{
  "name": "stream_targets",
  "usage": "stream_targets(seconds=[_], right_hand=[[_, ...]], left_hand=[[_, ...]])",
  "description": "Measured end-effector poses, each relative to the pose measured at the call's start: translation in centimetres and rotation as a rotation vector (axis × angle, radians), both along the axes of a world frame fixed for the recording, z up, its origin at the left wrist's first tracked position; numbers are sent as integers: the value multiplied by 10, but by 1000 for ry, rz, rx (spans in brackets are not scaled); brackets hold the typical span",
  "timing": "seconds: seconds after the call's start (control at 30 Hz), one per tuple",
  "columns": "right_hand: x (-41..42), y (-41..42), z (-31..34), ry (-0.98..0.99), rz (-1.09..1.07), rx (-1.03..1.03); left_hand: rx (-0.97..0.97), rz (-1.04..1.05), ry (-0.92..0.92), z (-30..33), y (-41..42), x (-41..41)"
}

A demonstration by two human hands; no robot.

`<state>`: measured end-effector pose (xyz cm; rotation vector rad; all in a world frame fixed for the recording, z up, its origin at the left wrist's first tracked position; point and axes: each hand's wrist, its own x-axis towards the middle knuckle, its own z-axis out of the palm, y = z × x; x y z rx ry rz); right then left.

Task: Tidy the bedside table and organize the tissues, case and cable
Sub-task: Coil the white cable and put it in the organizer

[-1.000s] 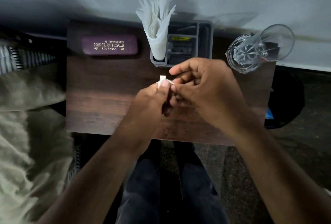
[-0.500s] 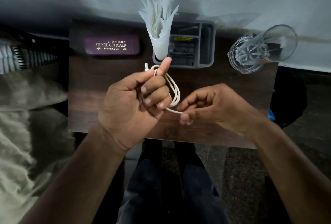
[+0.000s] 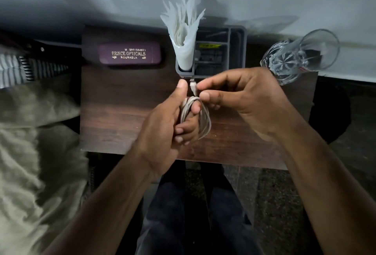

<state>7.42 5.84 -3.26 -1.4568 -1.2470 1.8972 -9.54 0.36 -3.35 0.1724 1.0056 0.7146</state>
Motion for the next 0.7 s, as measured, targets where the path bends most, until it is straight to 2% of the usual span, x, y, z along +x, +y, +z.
stream_targets(seconds=[0.13, 0.23, 0.33, 0.4, 0.47, 0.5, 0.63, 0.7], right_hand=[[1, -8, -3, -51, 68, 71], [0, -14, -3, 17, -167, -60], [4, -23, 2, -80, -427, -266], [5, -30, 6, -155, -337, -486], [1, -39, 5, -135, -178, -680], [-3, -42, 1, -94, -162, -703], [-9, -38, -8, 161, -377, -499], [-6, -33, -6, 215, -384, -408]], left_hand=[[-41, -7, -58, -2, 5, -1], [-22, 41, -111, 0, 7, -1], [30, 130, -106, 3, 11, 0], [70, 181, -91, 5, 15, 2], [95, 216, -127, 6, 17, 3], [101, 221, -159, 7, 18, 4], [75, 178, -204, 7, 16, 4], [53, 155, -199, 5, 14, 2]])
